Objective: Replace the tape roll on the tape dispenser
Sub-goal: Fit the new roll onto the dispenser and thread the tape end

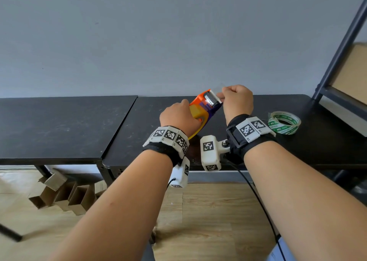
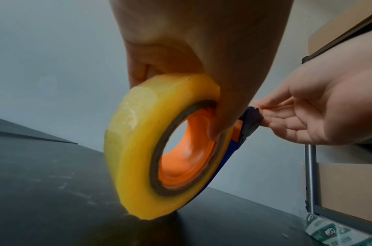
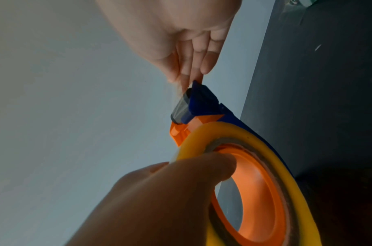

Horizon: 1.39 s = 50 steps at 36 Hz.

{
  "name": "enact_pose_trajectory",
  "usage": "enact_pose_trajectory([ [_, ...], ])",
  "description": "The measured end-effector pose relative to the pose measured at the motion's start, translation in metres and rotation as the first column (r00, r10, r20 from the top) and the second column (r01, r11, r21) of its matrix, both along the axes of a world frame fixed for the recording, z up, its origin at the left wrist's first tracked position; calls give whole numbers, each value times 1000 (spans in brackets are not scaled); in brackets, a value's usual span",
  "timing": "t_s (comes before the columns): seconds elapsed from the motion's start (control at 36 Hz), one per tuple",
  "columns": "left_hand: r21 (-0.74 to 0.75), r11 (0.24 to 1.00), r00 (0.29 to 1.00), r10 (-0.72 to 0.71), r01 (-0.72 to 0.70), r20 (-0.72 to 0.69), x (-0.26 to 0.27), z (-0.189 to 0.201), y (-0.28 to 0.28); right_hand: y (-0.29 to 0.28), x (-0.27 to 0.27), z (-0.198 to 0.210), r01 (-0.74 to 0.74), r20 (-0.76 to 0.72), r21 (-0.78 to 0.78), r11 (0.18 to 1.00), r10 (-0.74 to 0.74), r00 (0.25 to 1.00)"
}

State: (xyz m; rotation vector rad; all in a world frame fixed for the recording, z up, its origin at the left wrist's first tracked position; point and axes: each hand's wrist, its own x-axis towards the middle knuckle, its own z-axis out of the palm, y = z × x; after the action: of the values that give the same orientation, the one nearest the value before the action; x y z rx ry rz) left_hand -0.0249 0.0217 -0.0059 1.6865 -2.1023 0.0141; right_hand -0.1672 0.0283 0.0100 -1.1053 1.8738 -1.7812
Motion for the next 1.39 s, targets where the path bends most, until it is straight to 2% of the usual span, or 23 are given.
enact_pose_trajectory([
  [0.14,23,1000,1000,-6,6,-17,0,0,-2,-1,-1,2,1,75,-14,1000,0,997],
  [0.44,117,992,982,-34,56,-187,6,2,-9,-1,0,7,-94,59,-50,994,97,994],
  [0.58,121,990,966,-43,76,-254,8,1,-8,-3,3,8,-92,54,-29,995,93,994],
  [0.75,138,988,956,-28,71,-291,7,-1,-7,-3,5,2,-111,181,20,994,105,978],
  [0.86,147,986,955,-31,77,-293,8,-1,-7,1,7,5,-181,293,27,983,165,942],
  [0.97,175,978,952,-53,110,-301,7,-1,-8,5,4,10,-233,408,143,962,157,899],
  [1.06,196,970,950,-80,144,-301,11,0,-9,3,-1,8,-311,525,231,922,151,838],
  [1.11,202,965,949,-100,165,-298,13,0,-11,3,-5,5,-338,626,202,919,144,766],
  [1.22,210,957,932,-122,202,-340,15,0,-12,12,-6,6,-371,661,161,914,179,729],
  [1.31,218,950,928,-141,226,-346,14,0,-14,18,-9,9,-407,710,73,911,239,663],
  [1.39,228,946,925,-139,229,-355,16,-1,-16,16,-10,8,-388,714,61,919,231,661],
])
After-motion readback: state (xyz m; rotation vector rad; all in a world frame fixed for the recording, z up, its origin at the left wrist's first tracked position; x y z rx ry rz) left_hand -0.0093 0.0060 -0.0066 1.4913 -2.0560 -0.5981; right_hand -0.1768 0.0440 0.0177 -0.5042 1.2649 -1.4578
